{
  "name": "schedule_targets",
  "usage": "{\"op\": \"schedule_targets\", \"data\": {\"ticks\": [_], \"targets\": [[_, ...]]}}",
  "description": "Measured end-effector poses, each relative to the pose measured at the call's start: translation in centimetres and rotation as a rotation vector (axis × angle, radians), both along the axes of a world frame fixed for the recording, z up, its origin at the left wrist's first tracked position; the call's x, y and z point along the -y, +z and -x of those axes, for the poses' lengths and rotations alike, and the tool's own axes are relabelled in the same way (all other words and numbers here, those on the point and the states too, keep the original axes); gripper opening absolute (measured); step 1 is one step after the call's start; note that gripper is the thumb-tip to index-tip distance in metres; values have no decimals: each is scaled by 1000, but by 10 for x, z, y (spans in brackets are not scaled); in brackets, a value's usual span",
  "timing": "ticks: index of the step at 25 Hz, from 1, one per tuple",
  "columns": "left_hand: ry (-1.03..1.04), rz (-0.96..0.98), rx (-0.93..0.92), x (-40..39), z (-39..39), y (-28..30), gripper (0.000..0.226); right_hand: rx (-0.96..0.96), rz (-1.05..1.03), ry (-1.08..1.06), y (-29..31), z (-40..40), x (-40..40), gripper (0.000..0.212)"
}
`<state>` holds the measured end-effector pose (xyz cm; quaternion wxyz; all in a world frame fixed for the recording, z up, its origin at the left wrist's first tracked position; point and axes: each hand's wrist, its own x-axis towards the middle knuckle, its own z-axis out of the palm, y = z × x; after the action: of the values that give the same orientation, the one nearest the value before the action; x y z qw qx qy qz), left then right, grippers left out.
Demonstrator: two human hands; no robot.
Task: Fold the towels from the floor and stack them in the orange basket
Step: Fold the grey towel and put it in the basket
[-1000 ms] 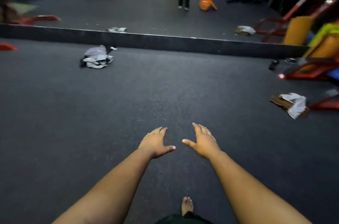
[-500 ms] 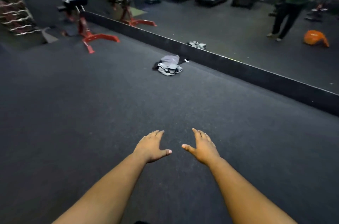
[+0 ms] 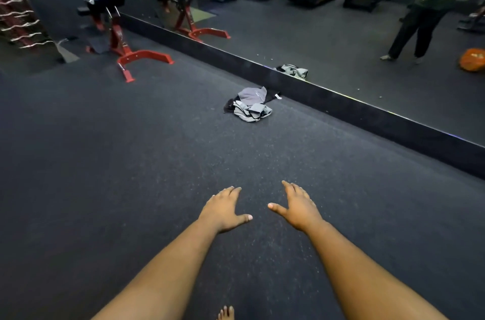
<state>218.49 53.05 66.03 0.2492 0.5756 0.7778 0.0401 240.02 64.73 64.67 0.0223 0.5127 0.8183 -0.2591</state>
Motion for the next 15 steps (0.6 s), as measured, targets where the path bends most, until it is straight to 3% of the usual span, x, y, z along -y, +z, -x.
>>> {"op": "schedule_targets", "data": {"ticks": [7, 15], "targets": [[-47, -6, -26, -166, 87, 11, 102, -24, -11, -13, 4, 87, -159, 100], [38, 22, -38, -367, 153, 12, 103, -32, 10, 52, -6, 159, -375, 100]]}}
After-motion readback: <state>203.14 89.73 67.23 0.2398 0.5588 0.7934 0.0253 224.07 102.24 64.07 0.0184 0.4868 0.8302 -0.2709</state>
